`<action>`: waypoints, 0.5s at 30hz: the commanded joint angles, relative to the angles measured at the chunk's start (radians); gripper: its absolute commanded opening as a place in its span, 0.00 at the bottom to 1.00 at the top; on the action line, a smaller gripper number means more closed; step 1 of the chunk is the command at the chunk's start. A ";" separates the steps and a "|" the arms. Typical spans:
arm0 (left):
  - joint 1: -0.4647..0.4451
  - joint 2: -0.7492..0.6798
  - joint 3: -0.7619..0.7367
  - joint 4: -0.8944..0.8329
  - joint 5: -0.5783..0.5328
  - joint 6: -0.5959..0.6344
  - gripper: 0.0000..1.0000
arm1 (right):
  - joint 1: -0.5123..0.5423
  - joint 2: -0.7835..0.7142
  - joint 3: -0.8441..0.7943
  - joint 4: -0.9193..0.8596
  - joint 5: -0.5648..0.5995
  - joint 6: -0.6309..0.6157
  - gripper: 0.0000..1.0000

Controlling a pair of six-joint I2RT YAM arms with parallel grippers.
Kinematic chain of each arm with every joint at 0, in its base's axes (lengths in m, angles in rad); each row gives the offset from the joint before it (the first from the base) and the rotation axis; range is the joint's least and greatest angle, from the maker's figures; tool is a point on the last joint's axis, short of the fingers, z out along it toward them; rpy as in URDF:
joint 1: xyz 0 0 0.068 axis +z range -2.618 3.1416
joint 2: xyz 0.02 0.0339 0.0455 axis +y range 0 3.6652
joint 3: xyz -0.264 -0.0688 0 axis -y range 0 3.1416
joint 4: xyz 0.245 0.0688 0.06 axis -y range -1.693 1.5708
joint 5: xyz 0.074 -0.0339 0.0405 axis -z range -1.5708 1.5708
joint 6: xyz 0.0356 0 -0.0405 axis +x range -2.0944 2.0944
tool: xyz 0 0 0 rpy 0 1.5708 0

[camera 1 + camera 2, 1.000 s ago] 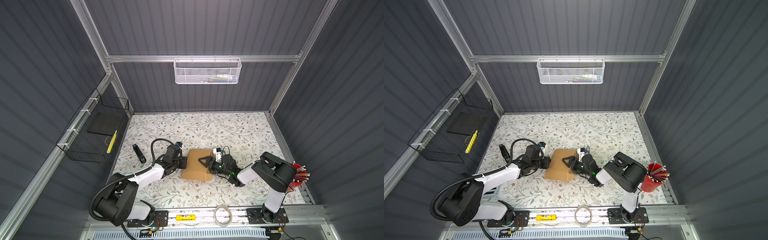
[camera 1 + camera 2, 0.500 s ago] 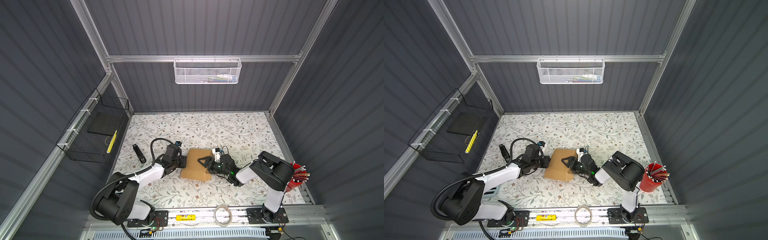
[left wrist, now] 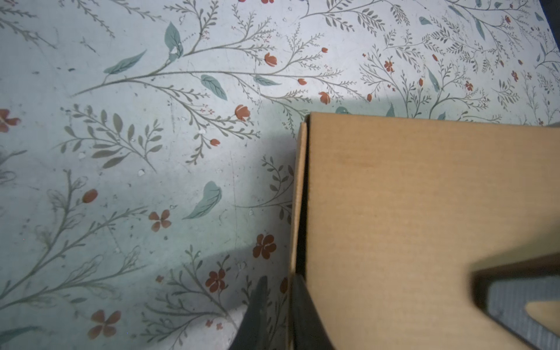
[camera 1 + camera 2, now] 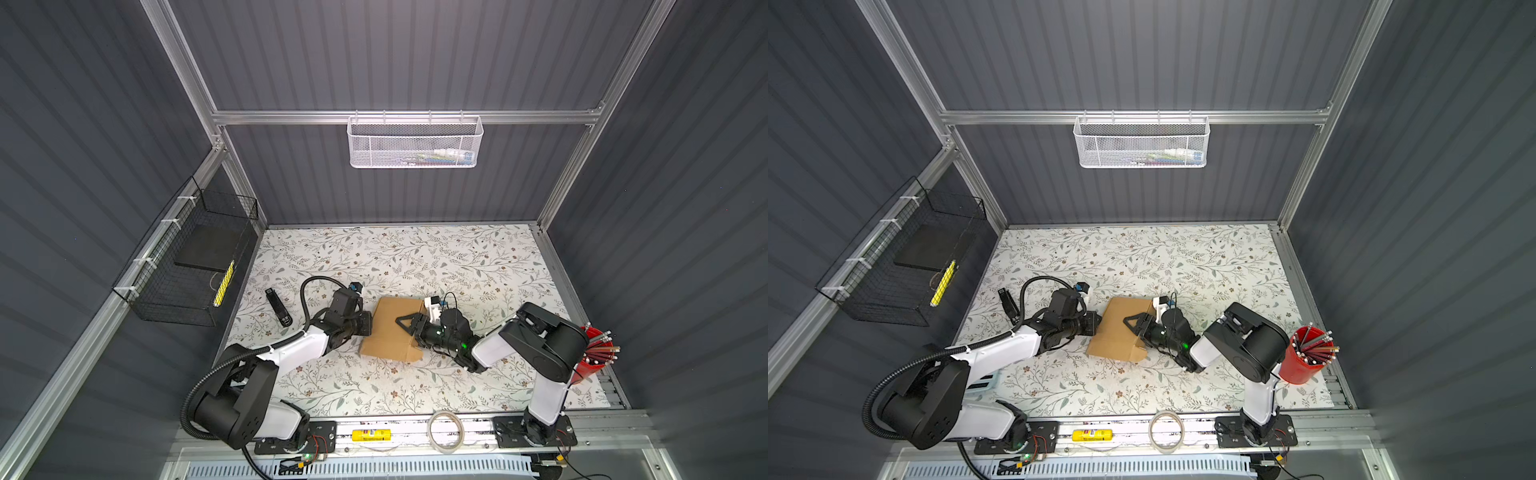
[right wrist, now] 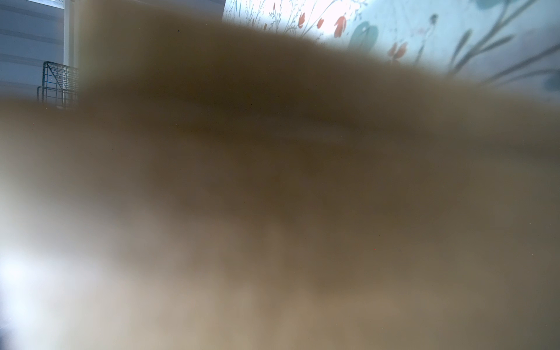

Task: Fold the paper box

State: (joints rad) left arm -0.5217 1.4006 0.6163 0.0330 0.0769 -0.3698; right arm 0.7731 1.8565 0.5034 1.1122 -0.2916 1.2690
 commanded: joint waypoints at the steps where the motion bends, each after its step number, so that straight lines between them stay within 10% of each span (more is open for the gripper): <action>1: -0.010 -0.026 0.031 -0.033 0.034 -0.011 0.21 | 0.008 -0.007 0.007 0.016 0.003 -0.007 0.60; 15: -0.009 -0.166 0.138 -0.171 -0.044 0.022 0.35 | -0.001 -0.033 -0.013 0.017 0.000 -0.019 0.59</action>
State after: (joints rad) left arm -0.5285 1.2690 0.7185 -0.0761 0.0479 -0.3687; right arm 0.7731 1.8519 0.5018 1.1137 -0.2920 1.2675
